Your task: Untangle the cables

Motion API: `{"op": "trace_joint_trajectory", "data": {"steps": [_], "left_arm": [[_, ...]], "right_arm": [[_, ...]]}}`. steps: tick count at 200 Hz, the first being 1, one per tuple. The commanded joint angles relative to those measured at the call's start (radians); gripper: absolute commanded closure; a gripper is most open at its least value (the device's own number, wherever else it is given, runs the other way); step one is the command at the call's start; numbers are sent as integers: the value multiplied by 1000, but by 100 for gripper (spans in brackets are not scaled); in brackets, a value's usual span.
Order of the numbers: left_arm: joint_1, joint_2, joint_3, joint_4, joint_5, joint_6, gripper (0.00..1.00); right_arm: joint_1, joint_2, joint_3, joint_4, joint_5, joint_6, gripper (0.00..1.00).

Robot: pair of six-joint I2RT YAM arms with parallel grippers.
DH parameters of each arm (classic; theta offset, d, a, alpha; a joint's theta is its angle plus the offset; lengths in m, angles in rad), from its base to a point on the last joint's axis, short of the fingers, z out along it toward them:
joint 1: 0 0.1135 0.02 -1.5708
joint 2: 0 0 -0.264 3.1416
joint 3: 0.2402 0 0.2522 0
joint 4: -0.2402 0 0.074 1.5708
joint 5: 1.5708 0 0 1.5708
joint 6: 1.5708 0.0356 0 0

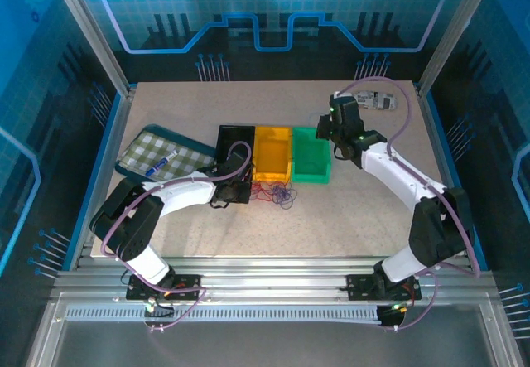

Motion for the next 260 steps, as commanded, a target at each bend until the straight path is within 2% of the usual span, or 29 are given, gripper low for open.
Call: {"op": "trace_joint_trajectory", "data": {"steps": [1, 63, 113, 170, 178, 192, 202, 260], "left_arm": [[-2, -16, 11, 0, 4, 20, 100], [-2, -2, 20, -2, 7, 20, 100], [-1, 9, 29, -4, 10, 24, 100], [-3, 7, 28, -4, 8, 22, 100], [-2, 8, 27, -4, 9, 24, 100], [-2, 7, 27, -6, 9, 24, 100], [-2, 8, 27, -5, 9, 25, 100], [-2, 14, 36, -6, 18, 32, 100]], "right_arm": [[-7, 28, 15, -73, 76, 14, 100], [3, 140, 99, -293, 199, 20, 100], [29, 212, 99, -246, -15, -3, 100], [73, 289, 148, -232, -68, 3, 98], [74, 298, 157, -241, -72, 8, 95], [76, 304, 166, -253, -60, 21, 76], [76, 299, 165, -257, -45, 31, 66], [76, 181, 144, -204, 30, -3, 43]]}}
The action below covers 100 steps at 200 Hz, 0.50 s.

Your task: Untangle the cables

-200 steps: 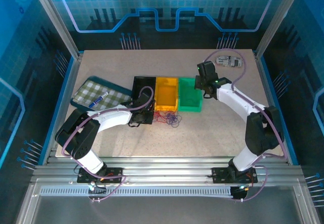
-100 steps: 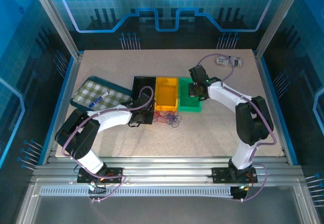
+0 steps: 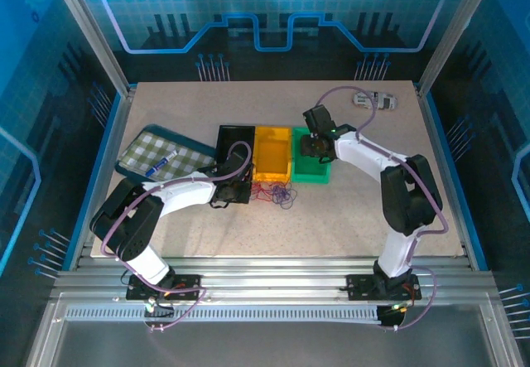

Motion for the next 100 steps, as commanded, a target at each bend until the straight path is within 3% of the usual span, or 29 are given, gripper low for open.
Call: {"op": "trace_joint_trajectory", "data": {"steps": [1, 57, 100], "left_arm": [[-3, 14, 34, -4, 18, 30, 100], [-2, 18, 37, -2, 31, 33, 100], [-2, 13, 30, 3, 41, 37, 100]], "right_arm": [[9, -95, 6, 34, 59, -9, 43], [10, -228, -82, 135, 91, -59, 39], [70, -303, -214, 196, -137, -167, 41]]}}
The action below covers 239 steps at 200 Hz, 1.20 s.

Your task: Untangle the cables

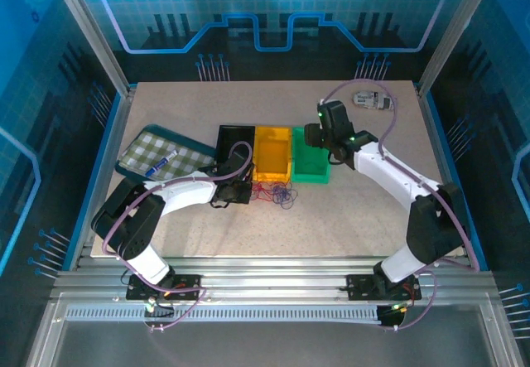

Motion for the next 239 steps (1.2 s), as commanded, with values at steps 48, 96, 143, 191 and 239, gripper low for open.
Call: {"op": "trace_joint_trajectory", "data": {"steps": [48, 96, 143, 191, 239], "left_arm": [[-2, -22, 10, 16, 74, 34, 100], [15, -103, -33, 36, 231, 79, 100], [69, -170, -65, 10, 256, 34, 49], [91, -215, -76, -18, 270, 33, 46], [91, -273, -82, -18, 293, 36, 51]], "right_arm": [[221, -40, -253, 131, -368, -110, 41], [279, 158, -155, 63, -393, -143, 41], [280, 251, -153, 33, -384, -149, 41], [273, 251, -190, 56, -430, -138, 43], [253, 240, -212, 83, -466, -129, 46]]}}
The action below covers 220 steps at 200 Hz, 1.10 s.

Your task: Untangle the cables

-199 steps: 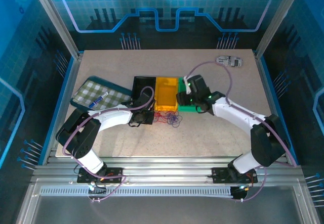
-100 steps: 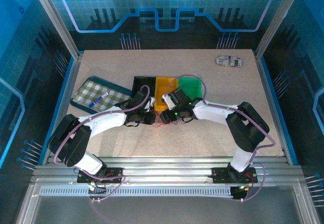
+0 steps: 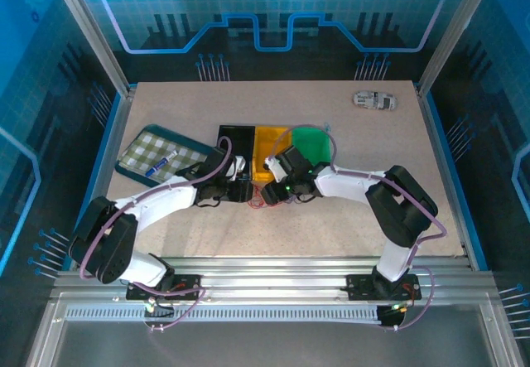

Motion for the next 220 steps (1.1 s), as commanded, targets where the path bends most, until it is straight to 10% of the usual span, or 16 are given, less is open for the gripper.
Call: {"op": "trace_joint_trajectory", "data": {"steps": [1, 220], "left_arm": [[3, -68, -7, -22, 32, 8, 51], [-68, 49, 40, -35, 114, 62, 54]], "right_arm": [[-13, 21, -40, -50, -40, 6, 46], [-50, -27, -78, -11, -43, 25, 47]]}}
